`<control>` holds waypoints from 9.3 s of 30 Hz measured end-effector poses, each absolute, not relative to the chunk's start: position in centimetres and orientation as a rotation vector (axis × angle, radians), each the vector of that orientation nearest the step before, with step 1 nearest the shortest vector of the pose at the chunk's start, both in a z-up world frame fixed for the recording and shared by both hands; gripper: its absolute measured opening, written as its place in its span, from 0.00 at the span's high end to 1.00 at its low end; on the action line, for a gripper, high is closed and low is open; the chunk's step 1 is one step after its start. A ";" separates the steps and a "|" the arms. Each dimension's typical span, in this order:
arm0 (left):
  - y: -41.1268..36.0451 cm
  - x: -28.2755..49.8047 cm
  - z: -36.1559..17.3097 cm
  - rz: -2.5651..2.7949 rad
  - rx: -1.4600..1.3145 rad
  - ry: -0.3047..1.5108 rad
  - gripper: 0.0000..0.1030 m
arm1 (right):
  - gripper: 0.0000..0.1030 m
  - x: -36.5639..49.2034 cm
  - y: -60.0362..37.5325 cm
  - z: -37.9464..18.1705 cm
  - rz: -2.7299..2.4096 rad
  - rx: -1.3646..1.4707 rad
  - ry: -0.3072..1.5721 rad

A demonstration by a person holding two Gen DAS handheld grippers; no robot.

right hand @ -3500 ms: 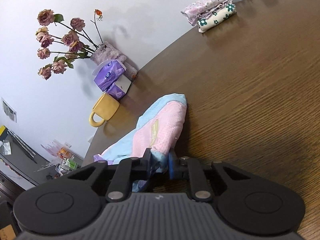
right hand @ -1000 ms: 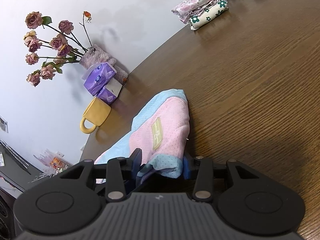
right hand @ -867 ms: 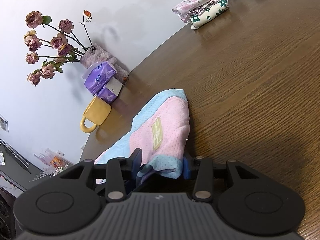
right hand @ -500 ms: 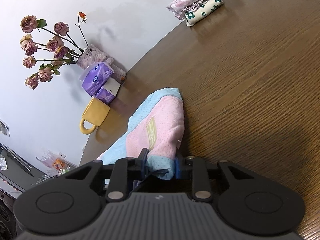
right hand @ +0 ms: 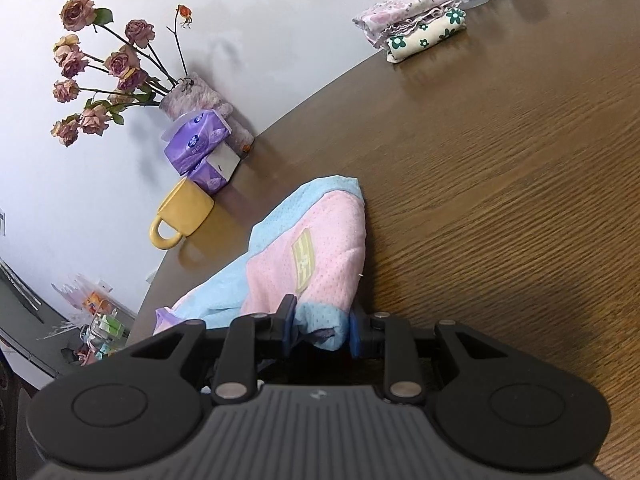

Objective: Fold clothes

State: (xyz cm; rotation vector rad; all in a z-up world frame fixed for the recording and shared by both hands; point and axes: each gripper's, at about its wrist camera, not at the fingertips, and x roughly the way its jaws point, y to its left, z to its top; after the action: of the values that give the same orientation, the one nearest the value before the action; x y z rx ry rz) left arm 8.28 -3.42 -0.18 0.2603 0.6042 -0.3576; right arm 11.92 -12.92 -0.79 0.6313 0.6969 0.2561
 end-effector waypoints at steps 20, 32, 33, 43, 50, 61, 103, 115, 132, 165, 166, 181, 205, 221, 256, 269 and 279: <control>-2.5 9.7 0.5 -0.361 0.170 0.665 0.88 | 0.73 12.2 -12.6 -0.9 0.247 0.607 0.661; -2.4 9.7 0.6 -0.352 0.144 0.663 0.87 | 0.78 13.0 -12.9 -1.4 0.252 0.690 0.655; -2.4 9.6 0.7 -0.351 0.141 0.663 0.87 | 0.82 13.1 -13.1 -1.5 0.256 0.703 0.657; 0.3 8.0 2.7 -0.315 0.065 0.624 0.62 | 0.89 13.2 -14.5 -0.2 0.262 0.602 0.634; 1.7 9.4 2.9 -0.302 0.008 0.634 0.65 | 0.89 12.8 -15.5 1.4 0.221 0.362 0.631; 2.7 12.8 1.7 -0.318 0.059 0.686 0.65 | 0.89 12.1 -13.9 4.9 0.184 -0.197 0.542; 7.5 10.5 2.9 -0.335 -0.111 0.597 0.59 | 0.58 10.1 -0.4 2.2 0.473 -0.692 0.526; 4.1 9.6 3.6 -0.402 -0.068 0.545 0.60 | 0.50 8.8 -9.9 4.5 0.374 -0.214 0.574; 4.2 12.5 2.9 -0.256 -0.176 0.661 0.68 | 0.58 9.5 -12.3 2.1 0.463 -0.094 0.576; -4.2 4.8 -0.4 -0.152 0.316 0.527 0.79 | 0.83 9.4 -13.1 0.8 0.414 -0.014 0.565; -4.2 4.9 -0.4 -0.145 0.308 0.536 0.85 | 0.86 9.4 -13.2 0.8 0.406 -0.011 0.564; -2.8 4.8 0.1 -0.097 0.129 0.551 0.60 | 0.92 8.7 -14.0 0.5 0.378 0.016 0.555; -0.4 3.1 0.8 -0.135 -0.033 0.544 0.19 | 0.54 7.5 -14.8 1.4 0.386 0.054 0.537; 2.5 13.4 6.3 -0.105 -0.103 0.616 0.24 | 0.47 16.7 -15.2 6.1 0.418 0.099 0.622; 9.0 23.7 2.3 -0.379 -0.420 0.877 0.63 | 0.79 28.6 -17.1 2.2 0.496 0.411 0.945; 8.5 23.6 1.6 -0.425 -0.403 0.854 0.99 | 0.92 28.2 -16.7 2.0 0.509 0.398 0.941; 9.4 20.6 3.2 -0.312 -0.377 0.767 0.47 | 0.49 25.9 -17.8 3.5 0.476 0.390 0.839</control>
State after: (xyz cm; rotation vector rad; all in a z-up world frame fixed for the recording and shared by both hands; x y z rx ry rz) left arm 20.60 9.36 3.15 -0.3767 0.7672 -0.3122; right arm 25.85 -17.75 3.51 0.3899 0.8390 0.4755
